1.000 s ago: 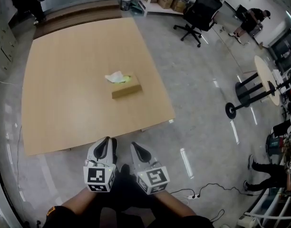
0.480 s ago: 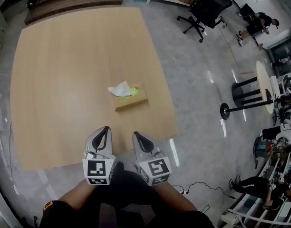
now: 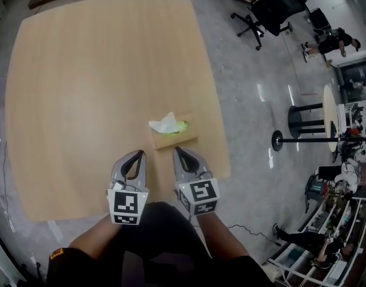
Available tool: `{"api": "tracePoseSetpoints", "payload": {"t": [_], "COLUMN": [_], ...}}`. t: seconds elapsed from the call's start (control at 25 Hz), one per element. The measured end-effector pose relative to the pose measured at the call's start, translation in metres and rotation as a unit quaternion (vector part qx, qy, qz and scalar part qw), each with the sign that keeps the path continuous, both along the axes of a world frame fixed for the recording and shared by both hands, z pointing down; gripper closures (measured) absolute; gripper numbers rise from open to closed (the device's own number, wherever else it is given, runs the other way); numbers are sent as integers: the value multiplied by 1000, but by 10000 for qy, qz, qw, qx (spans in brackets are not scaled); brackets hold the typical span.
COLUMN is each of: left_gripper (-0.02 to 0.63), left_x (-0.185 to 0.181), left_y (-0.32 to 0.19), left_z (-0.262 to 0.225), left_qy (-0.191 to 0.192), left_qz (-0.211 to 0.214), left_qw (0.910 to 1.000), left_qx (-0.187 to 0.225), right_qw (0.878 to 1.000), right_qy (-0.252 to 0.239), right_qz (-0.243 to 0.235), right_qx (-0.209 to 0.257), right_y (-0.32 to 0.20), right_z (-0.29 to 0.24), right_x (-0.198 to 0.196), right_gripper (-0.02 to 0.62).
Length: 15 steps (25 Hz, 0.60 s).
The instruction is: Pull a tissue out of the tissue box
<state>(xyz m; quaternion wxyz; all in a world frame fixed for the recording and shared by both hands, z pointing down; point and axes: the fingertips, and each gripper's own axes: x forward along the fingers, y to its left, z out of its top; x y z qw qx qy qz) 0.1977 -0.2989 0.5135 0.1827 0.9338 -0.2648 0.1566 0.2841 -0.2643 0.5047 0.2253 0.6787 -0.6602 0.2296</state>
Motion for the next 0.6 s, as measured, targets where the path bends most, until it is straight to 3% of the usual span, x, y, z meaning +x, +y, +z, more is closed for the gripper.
{"api": "tracePoseSetpoints", "payload": {"t": [0.48, 0.6], "left_gripper": [586, 586], "left_x": [5, 10], "left_y": [-50, -47], "left_z": [27, 29], "left_qy": [-120, -169], "left_qz": [-224, -236], "left_qw": [9997, 9995], "left_qx": [-32, -134], "right_qw": [9946, 9910], "right_qy": [399, 399], "right_qz": [-323, -460], "right_qx": [-905, -1194], "right_y": [-60, -59], "right_z": [54, 64], "right_x": [21, 24], "right_gripper": [429, 419]}}
